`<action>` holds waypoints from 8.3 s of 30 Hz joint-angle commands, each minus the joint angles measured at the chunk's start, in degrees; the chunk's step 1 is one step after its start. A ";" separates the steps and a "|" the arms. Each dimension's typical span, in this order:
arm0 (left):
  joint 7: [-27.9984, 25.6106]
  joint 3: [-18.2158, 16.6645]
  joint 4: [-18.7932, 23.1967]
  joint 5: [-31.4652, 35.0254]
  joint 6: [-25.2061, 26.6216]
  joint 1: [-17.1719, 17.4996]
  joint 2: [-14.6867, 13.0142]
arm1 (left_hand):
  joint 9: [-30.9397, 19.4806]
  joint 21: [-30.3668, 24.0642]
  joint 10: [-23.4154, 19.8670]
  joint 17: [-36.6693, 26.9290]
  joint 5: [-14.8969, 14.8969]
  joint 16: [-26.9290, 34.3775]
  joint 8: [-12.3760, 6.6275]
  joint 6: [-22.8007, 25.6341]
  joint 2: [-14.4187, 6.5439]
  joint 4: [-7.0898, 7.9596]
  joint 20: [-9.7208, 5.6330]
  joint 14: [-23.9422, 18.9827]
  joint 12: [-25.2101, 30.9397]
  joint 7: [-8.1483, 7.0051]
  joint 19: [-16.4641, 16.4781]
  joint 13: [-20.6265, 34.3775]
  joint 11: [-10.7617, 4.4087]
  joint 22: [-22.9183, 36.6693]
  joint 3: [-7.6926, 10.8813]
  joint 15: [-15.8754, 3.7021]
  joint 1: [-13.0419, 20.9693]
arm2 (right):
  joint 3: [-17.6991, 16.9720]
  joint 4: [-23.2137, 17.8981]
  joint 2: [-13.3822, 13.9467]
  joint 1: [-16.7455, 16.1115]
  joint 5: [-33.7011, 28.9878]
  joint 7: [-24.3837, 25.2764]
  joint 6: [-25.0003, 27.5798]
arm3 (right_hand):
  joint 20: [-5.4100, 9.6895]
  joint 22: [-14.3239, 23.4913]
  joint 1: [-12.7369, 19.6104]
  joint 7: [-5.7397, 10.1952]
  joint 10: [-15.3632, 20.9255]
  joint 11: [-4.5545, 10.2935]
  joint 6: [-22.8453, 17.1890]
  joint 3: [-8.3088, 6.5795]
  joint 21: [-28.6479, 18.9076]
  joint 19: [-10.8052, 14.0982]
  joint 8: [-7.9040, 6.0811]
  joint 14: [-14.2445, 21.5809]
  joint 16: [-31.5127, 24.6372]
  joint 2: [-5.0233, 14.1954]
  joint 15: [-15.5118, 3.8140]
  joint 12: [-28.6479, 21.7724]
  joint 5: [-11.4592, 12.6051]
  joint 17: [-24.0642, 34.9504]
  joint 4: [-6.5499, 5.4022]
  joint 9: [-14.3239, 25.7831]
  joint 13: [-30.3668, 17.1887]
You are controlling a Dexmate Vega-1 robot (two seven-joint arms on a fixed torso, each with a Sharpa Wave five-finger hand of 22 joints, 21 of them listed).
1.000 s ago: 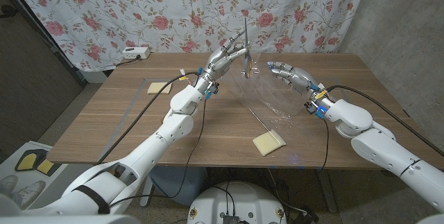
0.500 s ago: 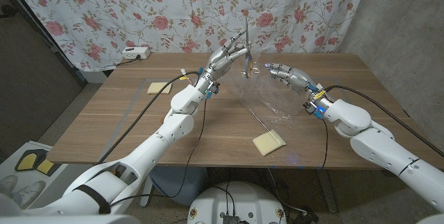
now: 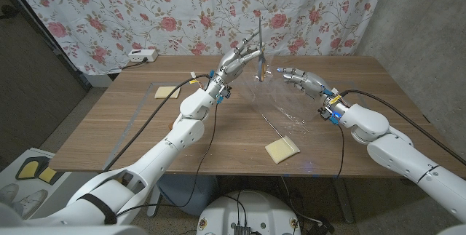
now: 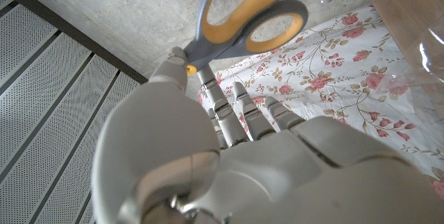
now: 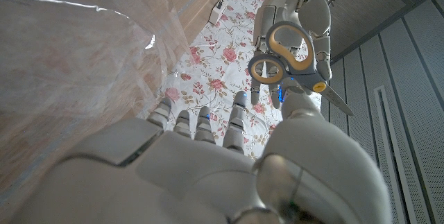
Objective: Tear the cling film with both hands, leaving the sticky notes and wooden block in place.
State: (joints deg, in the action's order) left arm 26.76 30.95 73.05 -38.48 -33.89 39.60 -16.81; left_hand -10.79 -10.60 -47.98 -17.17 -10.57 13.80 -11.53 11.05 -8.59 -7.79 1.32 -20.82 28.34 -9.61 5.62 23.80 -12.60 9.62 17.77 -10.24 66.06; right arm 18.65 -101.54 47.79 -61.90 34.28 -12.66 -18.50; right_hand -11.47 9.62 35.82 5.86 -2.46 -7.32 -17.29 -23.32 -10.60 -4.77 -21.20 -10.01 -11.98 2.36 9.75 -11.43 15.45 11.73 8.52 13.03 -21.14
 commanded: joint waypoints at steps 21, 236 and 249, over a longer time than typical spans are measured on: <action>-0.12 0.20 -0.03 0.25 -0.17 0.01 0.34 | -0.13 -0.22 -0.11 -0.24 -0.34 0.49 0.03 0.52 -1.27 0.59 0.09 1.24 1.39 0.04 -0.15 7.88 -0.31 0.15 1.45 -1.25 0.67 | 0.77 1.41 -0.79 0.70 0.75 -0.95 -0.30 | -0.25 0.28 0.29 -0.04 -5.76 0.56 -2.45 -0.33 0.41 -4.12 1.33 -11.06 1.31 1.12 -1.89 0.73 -0.31 0.31 0.23 -0.87 1.02; 8.50 0.15 -9.18 -7.21 -0.47 0.74 10.38 | -0.13 -0.26 0.00 -1.07 -0.54 0.72 -0.45 3.76 -1.10 0.38 0.18 0.96 0.17 -1.47 -0.50 8.80 -0.33 0.15 2.74 -1.30 -0.50 | 4.96 9.11 -6.35 6.74 8.52 -16.61 -2.98 | 6.49 0.16 12.24 6.39 -6.65 8.60 -6.13 -2.17 -0.68 -3.14 6.85 -10.13 -0.61 3.32 -8.79 -1.13 -4.84 -0.10 0.39 -1.08 7.98; 8.49 0.24 -9.35 -7.47 0.02 1.04 10.63 | -0.13 -0.26 -0.08 -1.12 -0.60 0.72 -0.37 3.99 -1.05 0.34 0.13 0.96 0.07 -1.60 -0.52 8.80 -0.33 0.15 2.80 -1.32 -0.52 | 5.06 8.13 -6.01 6.42 7.96 -15.66 -2.62 | 5.32 0.16 12.17 5.86 -6.61 7.48 -6.11 -1.07 -0.49 -3.00 7.48 -10.09 -0.51 2.77 -7.98 -1.04 -5.37 -0.08 0.21 -0.98 8.25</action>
State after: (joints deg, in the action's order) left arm 35.13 31.15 64.00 -45.62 -34.27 40.34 -6.55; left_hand -10.79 -10.60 -47.43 -18.24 -10.82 14.20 -11.53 14.56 -9.13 -8.69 1.53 -20.82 28.27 -11.06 5.41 23.79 -12.66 9.62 18.99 -10.24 65.52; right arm 23.51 -92.77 41.62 -55.37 42.80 -29.03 -21.47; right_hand -5.87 9.61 47.58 11.97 -8.97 0.61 -23.26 -24.64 -11.03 -7.73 -14.15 -9.90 -12.33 5.37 1.45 -12.32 10.35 11.46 8.76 11.88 -12.76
